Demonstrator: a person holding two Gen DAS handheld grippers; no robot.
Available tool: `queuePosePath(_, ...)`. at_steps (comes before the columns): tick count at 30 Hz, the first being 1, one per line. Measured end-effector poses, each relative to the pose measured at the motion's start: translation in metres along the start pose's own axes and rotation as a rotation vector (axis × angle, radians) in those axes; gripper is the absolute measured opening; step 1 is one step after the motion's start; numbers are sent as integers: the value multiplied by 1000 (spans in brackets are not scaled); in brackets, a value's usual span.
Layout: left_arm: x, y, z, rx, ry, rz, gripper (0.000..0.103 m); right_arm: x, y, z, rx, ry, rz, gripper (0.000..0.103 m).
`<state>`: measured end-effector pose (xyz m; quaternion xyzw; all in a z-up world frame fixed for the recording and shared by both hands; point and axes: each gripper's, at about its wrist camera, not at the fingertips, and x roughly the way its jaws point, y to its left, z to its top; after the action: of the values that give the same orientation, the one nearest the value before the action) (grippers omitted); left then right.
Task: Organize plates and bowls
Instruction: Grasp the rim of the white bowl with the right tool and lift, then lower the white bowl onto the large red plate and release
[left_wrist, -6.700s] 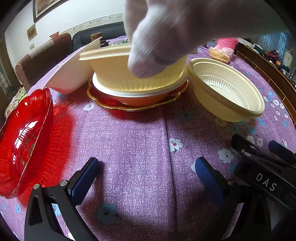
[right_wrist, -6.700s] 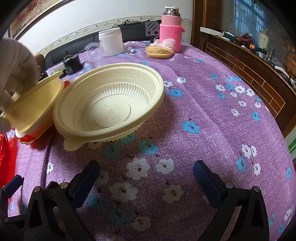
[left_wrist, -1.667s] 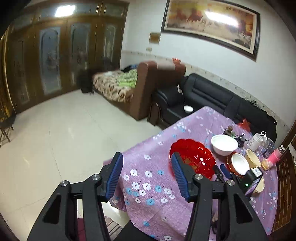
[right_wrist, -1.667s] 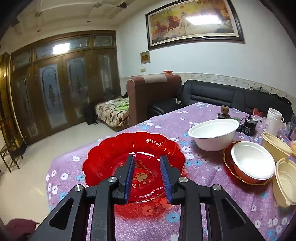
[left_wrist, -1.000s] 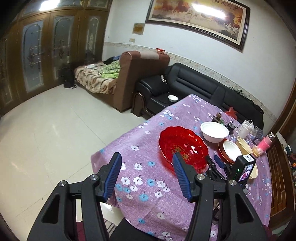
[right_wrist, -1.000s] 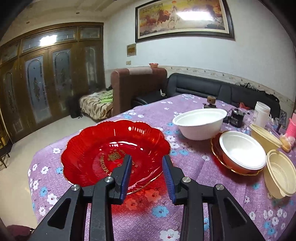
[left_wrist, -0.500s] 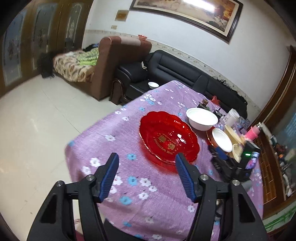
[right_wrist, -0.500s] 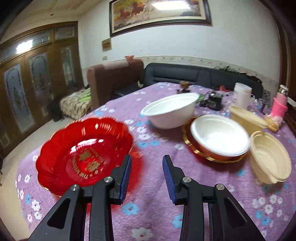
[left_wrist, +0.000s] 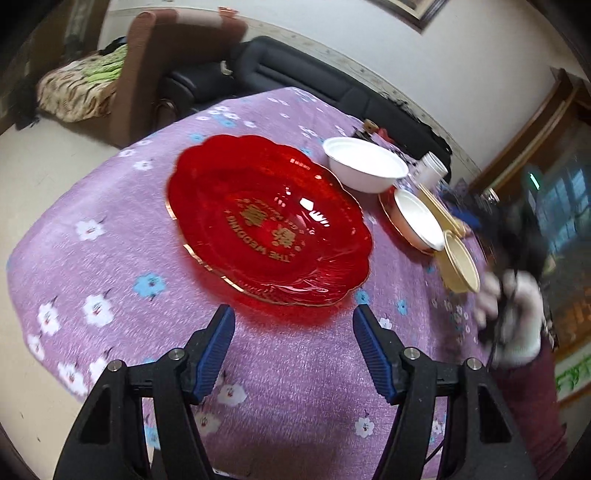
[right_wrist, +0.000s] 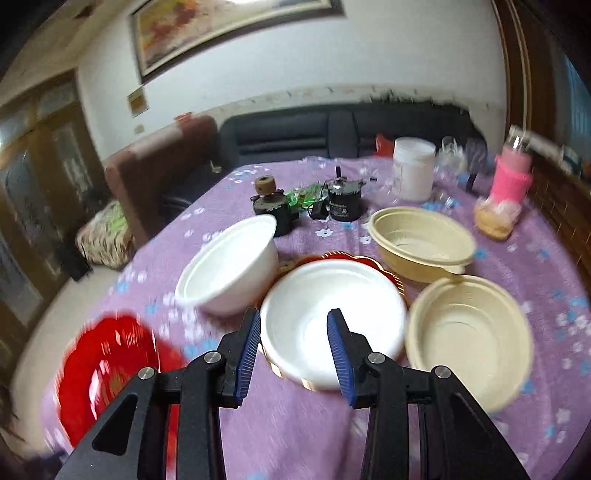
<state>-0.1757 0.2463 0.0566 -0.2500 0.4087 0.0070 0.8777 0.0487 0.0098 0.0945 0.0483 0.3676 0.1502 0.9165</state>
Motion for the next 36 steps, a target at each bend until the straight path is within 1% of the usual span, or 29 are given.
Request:
queuePosePath(2, 3, 1, 1, 18, 8, -3, 66, 28, -1, 19, 50, 53, 22, 41)
queuePosePath(5, 0, 9, 5, 23, -3, 2, 66, 68, 2, 38, 134, 112, 56, 41)
queuePosePath(7, -6, 17, 8, 20, -25, 12, 66, 90, 7, 43, 158, 143, 42, 41)
queuePosePath(9, -10, 24, 13, 13, -42, 21, 66, 110, 14, 45, 155, 186, 32, 41)
queuePosePath(10, -10, 26, 15, 9, -48, 25, 66, 118, 18, 45, 142, 202, 15, 39)
queuePosePath(11, -10, 29, 17, 4, -50, 24, 66, 121, 21, 46, 133, 205, 9, 26)
queuePosePath(12, -9, 30, 20, 0, -50, 25, 66, 123, 24, 45, 118, 208, 8, 22)
queuePosePath(14, -6, 31, 23, -8, -45, 23, 66, 122, 27, 43, 109, 204, 27, 8)
queuePosePath(19, 2, 24, 28, -13, -33, 4, 66, 97, 32, 38, 84, 166, 73, 7)
queuePosePath(25, 0, 25, 25, -33, -43, 10, 66, 47, 33, 38, 116, 124, 198, 7)
queuePosePath(28, -5, 29, 22, -49, -59, 22, 66, 29, 51, 29, 80, 155, 285, 7)
queuePosePath(31, -11, 32, 21, -53, -79, 48, 66, 25, 80, 9, -4, 209, 331, 7)
queuePosePath(33, -16, 33, 19, -51, -87, 61, 66, 29, 97, -6, -44, 244, 349, 7)
queuePosePath(36, -21, 35, 15, -53, -92, 64, 66, 40, 123, -30, -106, 284, 338, 8)
